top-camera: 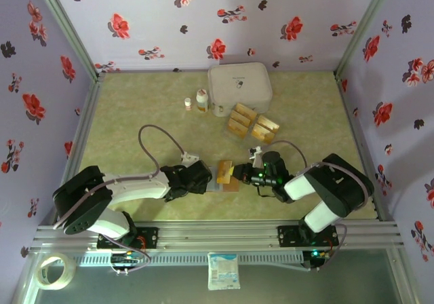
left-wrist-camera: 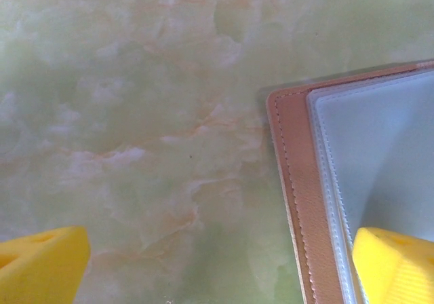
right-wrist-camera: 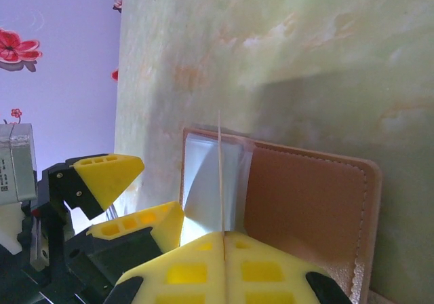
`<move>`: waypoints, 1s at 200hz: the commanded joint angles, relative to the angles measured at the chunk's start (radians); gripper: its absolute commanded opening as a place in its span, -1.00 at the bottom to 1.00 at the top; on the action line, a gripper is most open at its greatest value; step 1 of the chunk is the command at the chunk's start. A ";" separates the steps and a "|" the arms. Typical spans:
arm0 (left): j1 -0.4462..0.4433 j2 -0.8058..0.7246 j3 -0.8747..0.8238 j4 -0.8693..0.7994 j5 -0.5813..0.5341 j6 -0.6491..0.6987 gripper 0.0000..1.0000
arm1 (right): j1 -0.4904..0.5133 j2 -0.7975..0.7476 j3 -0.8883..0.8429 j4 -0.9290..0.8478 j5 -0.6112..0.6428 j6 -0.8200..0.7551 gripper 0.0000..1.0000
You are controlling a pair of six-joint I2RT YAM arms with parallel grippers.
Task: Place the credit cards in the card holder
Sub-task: Insert the credit card into the card slot.
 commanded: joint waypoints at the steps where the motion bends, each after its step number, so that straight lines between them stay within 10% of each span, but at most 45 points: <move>1: -0.008 -0.020 -0.018 -0.030 -0.032 -0.029 0.99 | 0.010 0.034 -0.012 0.100 0.005 0.026 -1.00; 200: -0.008 -0.030 -0.032 -0.037 -0.034 -0.032 0.99 | 0.018 0.283 -0.047 0.411 -0.040 0.105 -1.00</move>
